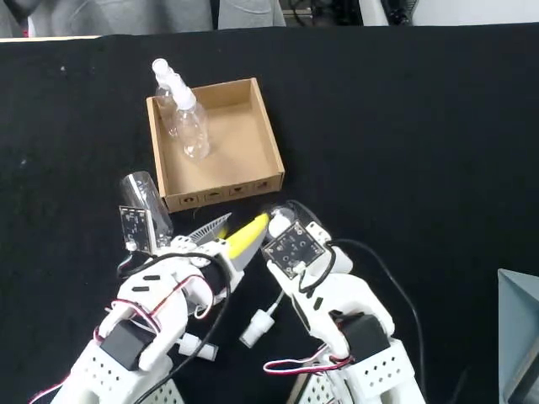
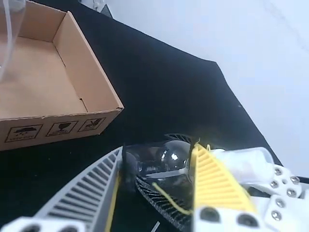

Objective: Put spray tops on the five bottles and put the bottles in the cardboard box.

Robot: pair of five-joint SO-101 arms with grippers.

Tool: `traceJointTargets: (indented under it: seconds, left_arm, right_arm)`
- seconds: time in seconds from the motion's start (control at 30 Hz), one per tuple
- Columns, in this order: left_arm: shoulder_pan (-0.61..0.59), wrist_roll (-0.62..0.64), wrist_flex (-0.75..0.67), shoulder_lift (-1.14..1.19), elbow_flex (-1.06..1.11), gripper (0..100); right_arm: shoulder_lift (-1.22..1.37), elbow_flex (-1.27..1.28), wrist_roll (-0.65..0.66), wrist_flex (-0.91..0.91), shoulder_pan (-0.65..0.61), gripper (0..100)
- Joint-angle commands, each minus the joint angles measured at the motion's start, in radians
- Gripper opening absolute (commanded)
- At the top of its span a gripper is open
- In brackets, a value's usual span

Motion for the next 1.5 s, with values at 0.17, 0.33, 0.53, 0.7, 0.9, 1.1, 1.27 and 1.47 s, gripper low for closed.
traceJointTargets:
  seconds: [0.17,0.33,0.53,0.7,0.9,1.1,1.27,1.47]
  left_arm:
    - [-0.070,0.006,0.006,-0.002,-0.087,21]
    - [-0.122,0.008,0.006,-0.002,-0.102,21]
    - [-0.177,0.008,0.009,-0.002,-0.140,21]
    - [-0.262,0.008,0.009,-0.003,-0.168,21]
    - [-0.352,0.008,0.009,-0.003,-0.185,21]
    - [-0.435,0.000,0.008,-0.003,-0.173,21]
    - [-0.539,-0.002,-0.003,-0.003,-0.185,21]
    - [-0.587,-0.086,-0.048,-0.003,-0.142,21]
  right_arm:
    - [-0.102,-0.005,-0.006,-0.020,0.017,5.0]
    - [-0.102,-0.005,-0.006,-0.020,0.017,5.0]
    - [-0.102,-0.005,-0.006,-0.020,0.018,5.0]
    - [-0.102,-0.005,-0.006,-0.020,0.018,5.0]
    - [-0.102,-0.005,-0.006,-0.020,0.018,5.0]
    - [-0.102,-0.005,-0.006,-0.020,0.018,5.0]
    - [-0.102,-0.005,-0.006,-0.020,0.020,5.0]
    - [-0.104,-0.005,-0.005,-0.020,0.020,5.0]
